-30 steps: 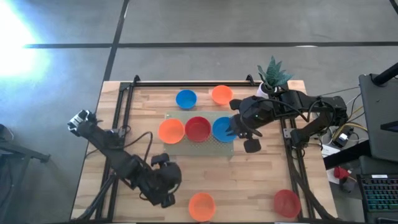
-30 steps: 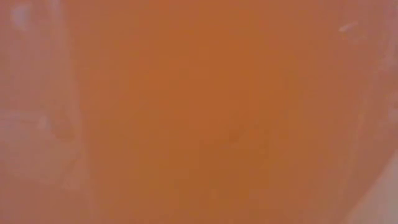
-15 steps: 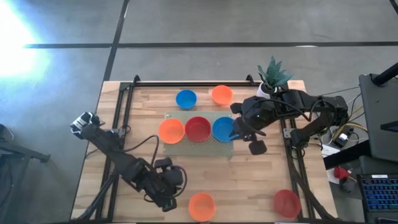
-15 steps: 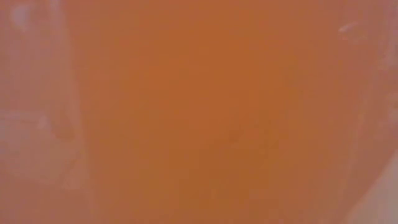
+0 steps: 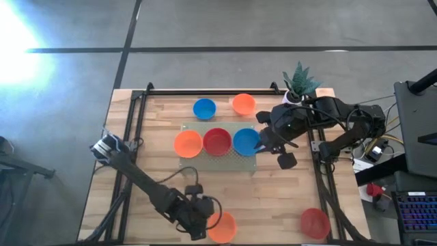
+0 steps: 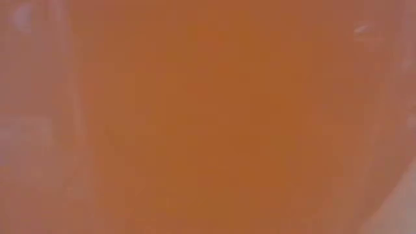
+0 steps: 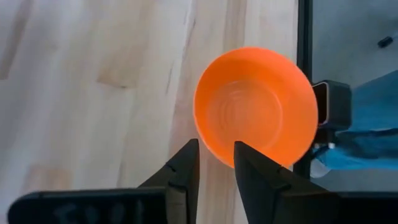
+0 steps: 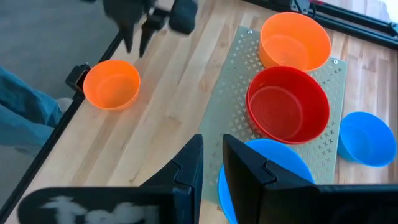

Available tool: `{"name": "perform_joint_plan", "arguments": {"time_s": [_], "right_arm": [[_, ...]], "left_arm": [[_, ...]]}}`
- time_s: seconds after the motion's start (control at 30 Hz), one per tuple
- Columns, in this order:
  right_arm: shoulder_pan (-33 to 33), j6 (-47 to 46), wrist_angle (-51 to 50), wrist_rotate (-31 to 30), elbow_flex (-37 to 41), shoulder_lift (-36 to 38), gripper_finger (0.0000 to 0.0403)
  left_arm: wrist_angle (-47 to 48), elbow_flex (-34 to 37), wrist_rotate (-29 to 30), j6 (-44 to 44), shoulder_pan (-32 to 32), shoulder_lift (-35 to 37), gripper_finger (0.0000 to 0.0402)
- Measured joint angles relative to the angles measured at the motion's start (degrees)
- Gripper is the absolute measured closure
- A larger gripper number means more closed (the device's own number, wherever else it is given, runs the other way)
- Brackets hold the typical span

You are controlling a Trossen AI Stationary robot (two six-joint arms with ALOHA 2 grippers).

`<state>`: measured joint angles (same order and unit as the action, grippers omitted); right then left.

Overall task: Pick & Place Mini bowls
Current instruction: Stack the bottom orange bowl on top of the other orange bowl on the shelf

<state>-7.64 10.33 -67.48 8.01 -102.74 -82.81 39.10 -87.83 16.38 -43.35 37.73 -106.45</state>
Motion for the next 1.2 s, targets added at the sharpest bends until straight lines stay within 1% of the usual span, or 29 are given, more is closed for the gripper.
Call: {"name": "perform_joint_plan", "arguments": {"time_s": [0.4, 0.67, 1.07, 1.2], "right_arm": [[0.0, 1.1, 0.0, 0.0, 0.0, 0.2, 0.0346], [0.0, 1.3, 0.0, 0.0, 0.0, 0.2, 0.0346], [0.0, 1.3, 0.0, 0.0, 0.0, 0.2, 0.0346], [0.0, 1.3, 0.0, -0.1, 0.0, 0.2, 0.0346]], "left_arm": [[-4.6, 0.0, -0.1, -2.4, -1.5, -7.2, 0.0309], [-4.8, 0.0, 0.0, -3.7, -3.0, -8.7, 0.0309], [-7.4, 0.2, -0.3, -4.4, -3.0, -9.6, 0.0309], [-9.9, 2.1, -0.3, -7.8, -3.0, -9.6, 0.0309]]}}
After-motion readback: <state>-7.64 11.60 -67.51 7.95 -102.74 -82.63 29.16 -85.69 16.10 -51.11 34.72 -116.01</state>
